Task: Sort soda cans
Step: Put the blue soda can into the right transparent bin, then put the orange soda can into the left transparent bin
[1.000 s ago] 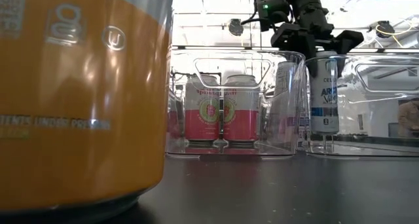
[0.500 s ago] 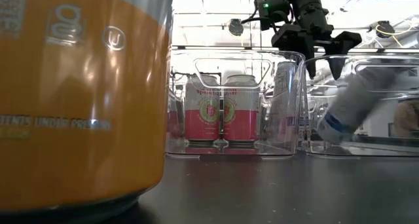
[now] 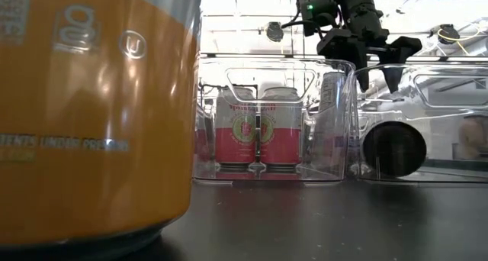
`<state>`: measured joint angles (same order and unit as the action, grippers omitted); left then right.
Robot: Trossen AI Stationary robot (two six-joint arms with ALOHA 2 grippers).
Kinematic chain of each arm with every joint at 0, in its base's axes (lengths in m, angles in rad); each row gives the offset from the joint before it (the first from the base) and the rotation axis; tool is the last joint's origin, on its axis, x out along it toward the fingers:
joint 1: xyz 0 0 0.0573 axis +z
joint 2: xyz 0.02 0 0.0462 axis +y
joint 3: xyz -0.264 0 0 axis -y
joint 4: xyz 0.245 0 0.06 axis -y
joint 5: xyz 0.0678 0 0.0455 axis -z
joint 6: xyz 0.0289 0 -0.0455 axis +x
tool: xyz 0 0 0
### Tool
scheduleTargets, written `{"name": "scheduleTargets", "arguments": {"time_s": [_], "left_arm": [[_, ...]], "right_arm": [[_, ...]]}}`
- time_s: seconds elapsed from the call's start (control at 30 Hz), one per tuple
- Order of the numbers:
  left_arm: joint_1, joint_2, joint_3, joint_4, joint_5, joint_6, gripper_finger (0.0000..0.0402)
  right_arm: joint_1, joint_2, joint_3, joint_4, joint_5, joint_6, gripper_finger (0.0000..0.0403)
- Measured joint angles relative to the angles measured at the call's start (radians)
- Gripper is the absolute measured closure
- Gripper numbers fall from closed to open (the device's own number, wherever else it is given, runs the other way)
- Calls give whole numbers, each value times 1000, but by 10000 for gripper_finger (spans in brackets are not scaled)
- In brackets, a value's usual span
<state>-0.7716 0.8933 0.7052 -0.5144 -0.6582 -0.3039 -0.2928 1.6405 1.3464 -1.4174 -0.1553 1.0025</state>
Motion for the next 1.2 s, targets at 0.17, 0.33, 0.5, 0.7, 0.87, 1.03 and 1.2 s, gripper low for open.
{"name": "scheduleTargets", "arguments": {"time_s": [0.17, 0.33, 0.5, 0.7, 0.87, 1.03, 1.2], "left_arm": [[0, 0, 0, 0, 0, -1, 22], [0, 0, 0, 0, 0, -2, 22], [0, 0, 0, 8, 0, -5, 22], [0, 0, 0, 15, 0, -5, 22], [0, 0, 0, 75, 0, -64, 22], [0, 0, 0, 137, -5, -195, 22], [1, 0, 0, 187, -10, -211, 22]], "right_arm": [[7, -14, -1, 5, 7, -22, 105], [41, -86, -8, 15, 66, 32, 105], [120, -196, -5, 5, 68, 113, 105], [308, -289, -3, 11, 203, 268, 105], [527, -309, -3, 97, 383, 317, 105], [720, -280, -2, 261, 534, 279, 105], [866, -224, -1, 462, 746, 185, 105]]}}
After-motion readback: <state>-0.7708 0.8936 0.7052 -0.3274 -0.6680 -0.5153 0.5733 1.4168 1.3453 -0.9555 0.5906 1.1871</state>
